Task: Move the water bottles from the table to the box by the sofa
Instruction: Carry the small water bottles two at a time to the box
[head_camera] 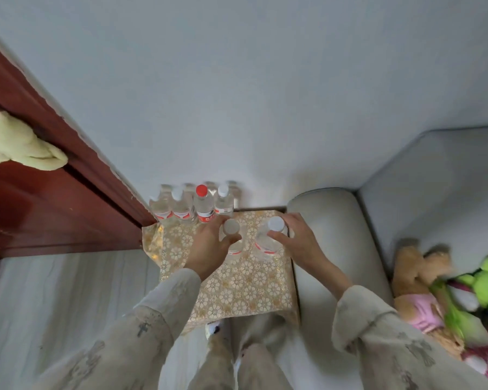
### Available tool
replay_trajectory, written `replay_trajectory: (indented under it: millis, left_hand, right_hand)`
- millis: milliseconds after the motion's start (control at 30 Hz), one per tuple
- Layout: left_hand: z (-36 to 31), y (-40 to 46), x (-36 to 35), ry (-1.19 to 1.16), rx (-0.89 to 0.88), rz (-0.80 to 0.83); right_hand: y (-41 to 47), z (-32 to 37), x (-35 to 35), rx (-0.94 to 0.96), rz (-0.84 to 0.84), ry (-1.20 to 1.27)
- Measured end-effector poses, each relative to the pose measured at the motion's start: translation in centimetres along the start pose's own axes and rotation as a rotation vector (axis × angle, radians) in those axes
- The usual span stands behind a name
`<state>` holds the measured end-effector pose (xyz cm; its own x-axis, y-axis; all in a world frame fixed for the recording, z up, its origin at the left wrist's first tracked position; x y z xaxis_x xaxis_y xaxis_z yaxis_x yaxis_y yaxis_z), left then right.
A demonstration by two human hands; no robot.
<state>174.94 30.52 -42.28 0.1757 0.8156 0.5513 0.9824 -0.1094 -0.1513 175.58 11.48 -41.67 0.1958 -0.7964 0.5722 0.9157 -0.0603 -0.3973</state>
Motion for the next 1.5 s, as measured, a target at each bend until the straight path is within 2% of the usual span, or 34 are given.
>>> replay_trajectory:
  millis: [233,567,867,1067,1233,1433,1500]
  left_hand:
    - [1.8,7.6,-3.9,0.049,0.034,0.125]
    - [3.9,14.9,-7.6,0.051,0.171,-0.015]
    - [5.5,17.7,-8.6,0.076,0.244,-0.098]
    - [5.4,17.2,-9.0,0.014,0.320,-0.097]
    - [4.6,14.3,-8.3,-0.094,0.331,-0.081]
    - [5.9,2.2,-6.8,-0.204,0.509,-0.036]
    - [7.0,-3.3,-5.4,-0.263,0.608,-0.125]
  right_hand:
    - [8.7,-2.8,-1.9,-0.142,0.095,0.050]
    - [17.5,-5.5,-3.3,-0.121,0.205,-0.052]
    - [20.9,-6.1,-3.8,-0.108,0.216,0.006]
    - [20.5,-6.2,-3.9,-0.174,0.219,0.114]
    - [17.7,-5.7,-3.4,-0.176,0.312,0.152]
    - [11.0,-4.8,-5.1,-0.370,0.449,0.225]
    - [7.8,-3.6,-6.4,-0.356,0.534,0.159]
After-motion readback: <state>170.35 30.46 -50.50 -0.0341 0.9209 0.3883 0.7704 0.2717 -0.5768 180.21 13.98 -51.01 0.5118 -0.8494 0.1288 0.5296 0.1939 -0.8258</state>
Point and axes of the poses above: each hand's wrist, its own y-axis towards the middle knuckle, its own x-axis out of the back of the hand, z = x × y, the point moved 5 cm from there along y, towards the middle knuckle, and after that the axes turned 11 degrees about -x, right-handed, at the moved point
